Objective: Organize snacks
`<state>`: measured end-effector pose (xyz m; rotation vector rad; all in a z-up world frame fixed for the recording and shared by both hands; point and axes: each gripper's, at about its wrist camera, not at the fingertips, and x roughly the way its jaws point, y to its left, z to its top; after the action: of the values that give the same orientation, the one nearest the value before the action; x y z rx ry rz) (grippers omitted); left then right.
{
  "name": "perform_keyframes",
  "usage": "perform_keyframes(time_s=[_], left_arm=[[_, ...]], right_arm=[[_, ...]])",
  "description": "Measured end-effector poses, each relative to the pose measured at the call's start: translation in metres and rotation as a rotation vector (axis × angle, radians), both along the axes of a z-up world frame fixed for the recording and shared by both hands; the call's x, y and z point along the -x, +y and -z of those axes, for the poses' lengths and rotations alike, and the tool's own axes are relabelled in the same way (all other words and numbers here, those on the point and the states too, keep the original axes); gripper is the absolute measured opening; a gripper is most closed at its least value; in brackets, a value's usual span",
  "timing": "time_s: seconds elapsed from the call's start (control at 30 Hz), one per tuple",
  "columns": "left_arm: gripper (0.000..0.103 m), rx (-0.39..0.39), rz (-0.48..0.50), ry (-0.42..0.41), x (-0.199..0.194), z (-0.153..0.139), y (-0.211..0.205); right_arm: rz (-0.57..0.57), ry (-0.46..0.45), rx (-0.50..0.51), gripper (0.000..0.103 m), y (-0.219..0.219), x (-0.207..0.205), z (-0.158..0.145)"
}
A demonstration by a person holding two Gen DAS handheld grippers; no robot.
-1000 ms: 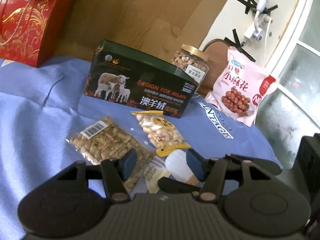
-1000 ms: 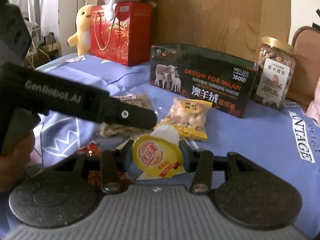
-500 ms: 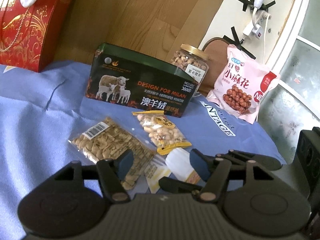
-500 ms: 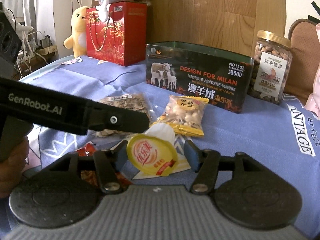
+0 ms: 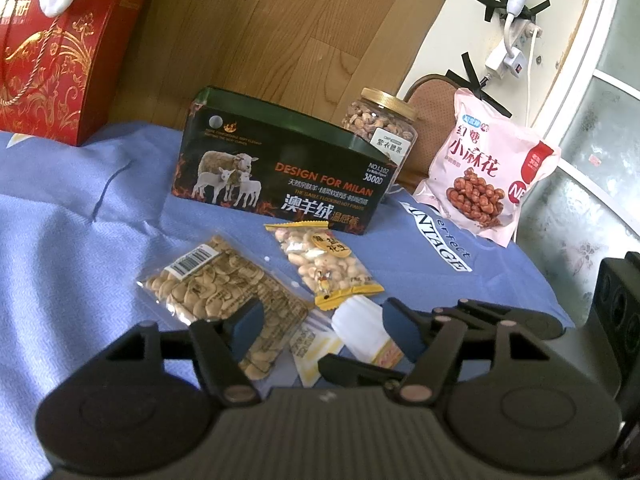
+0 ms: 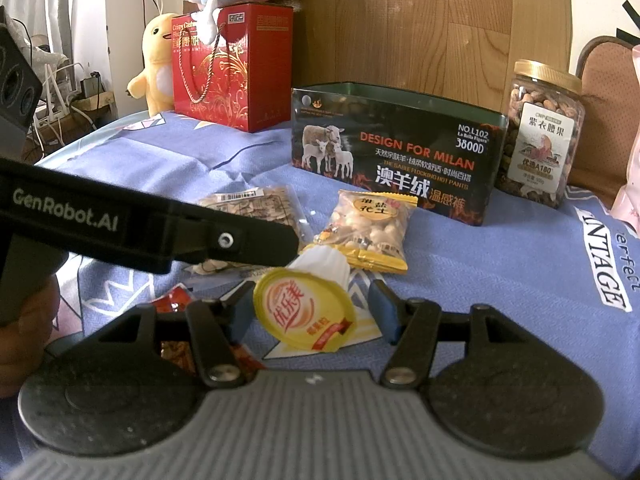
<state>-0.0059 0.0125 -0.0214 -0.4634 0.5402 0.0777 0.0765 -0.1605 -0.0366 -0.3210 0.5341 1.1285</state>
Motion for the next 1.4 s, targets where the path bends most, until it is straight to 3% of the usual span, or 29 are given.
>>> perform_keyframes(time_s=[1.07, 1.4], left_arm=[[0.068, 0.0, -0.001, 0.0, 0.0, 0.0, -0.002], [0.068, 0.024, 0.049, -0.008, -0.001, 0.002, 0.0]], right_arm=[[-0.005, -0.001, 0.001, 0.067, -0.001, -0.001, 0.001], [0.019, 0.003, 0.002, 0.07, -0.01, 0.003, 0.001]])
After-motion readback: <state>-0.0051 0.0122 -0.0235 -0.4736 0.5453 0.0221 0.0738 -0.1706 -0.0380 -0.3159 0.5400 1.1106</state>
